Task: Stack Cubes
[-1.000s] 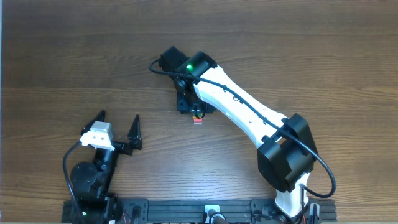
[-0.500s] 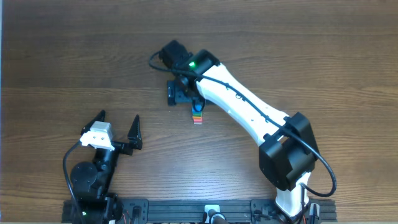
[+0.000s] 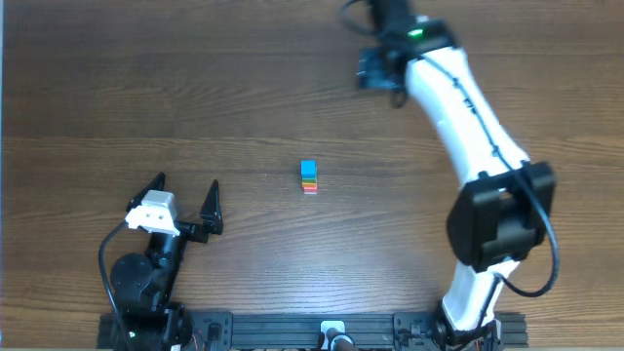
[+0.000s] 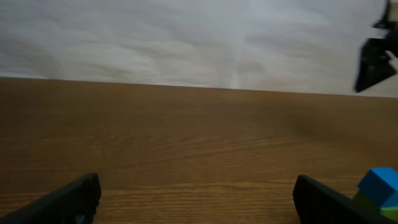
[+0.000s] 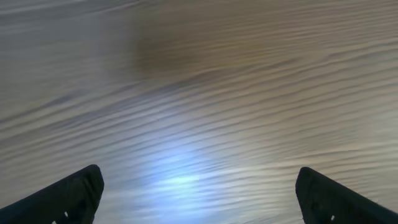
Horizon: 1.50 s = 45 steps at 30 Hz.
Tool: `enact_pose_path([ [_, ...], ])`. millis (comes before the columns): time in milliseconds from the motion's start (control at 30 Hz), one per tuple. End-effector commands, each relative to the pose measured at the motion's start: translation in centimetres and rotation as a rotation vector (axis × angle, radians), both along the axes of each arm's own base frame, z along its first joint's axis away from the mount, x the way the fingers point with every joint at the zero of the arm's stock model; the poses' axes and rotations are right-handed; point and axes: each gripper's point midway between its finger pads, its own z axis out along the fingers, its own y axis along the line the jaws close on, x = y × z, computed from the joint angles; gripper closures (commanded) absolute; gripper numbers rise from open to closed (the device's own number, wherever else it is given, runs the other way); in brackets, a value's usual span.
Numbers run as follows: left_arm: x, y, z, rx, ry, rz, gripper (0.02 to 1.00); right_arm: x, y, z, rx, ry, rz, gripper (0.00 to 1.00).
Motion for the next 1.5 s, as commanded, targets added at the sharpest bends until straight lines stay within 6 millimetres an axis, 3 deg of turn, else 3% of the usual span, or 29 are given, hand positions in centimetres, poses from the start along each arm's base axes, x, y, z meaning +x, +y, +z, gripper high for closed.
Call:
enact_pose_path([
  [33, 0.0, -0.1, -0.2, 0.014, -0.001, -0.004, 0.018, 0.8, -4.3, 2.4, -0.069, -0.045, 0.005, 0.007],
  [300, 0.0, -0.1, -0.2, 0.014, -0.001, -0.004, 0.018, 1.3, -8.6, 5.9, -0.076, -0.145, -0.053, 0.009],
  [500, 0.0, -0.1, -0.2, 0.014, -0.001, -0.004, 0.018, 0.2, -9.9, 10.9, -0.089, -0.264, -0.056, 0.007],
  [633, 0.0, -0.1, -0.2, 0.014, -0.002, -0.004, 0.018, -1.9, -11.0, 14.7, -0.099, -0.365, -0.063, 0.007],
  [800, 0.0, -0.1, -0.2, 0.014, -0.001, -0.004, 0.020, -5.3, -11.6, 17.4, -0.112, -0.441, -0.060, 0.007],
  [833, 0.0, -0.1, -0.2, 0.014, -0.002, -0.004, 0.018, -6.9, -11.9, 17.9, -0.108, -0.471, -0.068, 0.009],
  [1100, 0.0, -0.1, -0.2, 0.014, -0.002, -0.004, 0.018, -13.7, -11.9, 15.9, -0.025, -0.585, -0.054, 0.012],
  [1333, 0.0, -0.1, -0.2, 0.014, -0.002, -0.004, 0.018, -17.3, -11.4, 14.9, -0.018, -0.755, -0.041, 0.007],
  [1500, 0.0, -0.1, -0.2, 0.014, -0.001, -0.004, 0.020, -19.4, -9.8, 14.5, 0.018, -0.898, 0.042, 0.007],
])
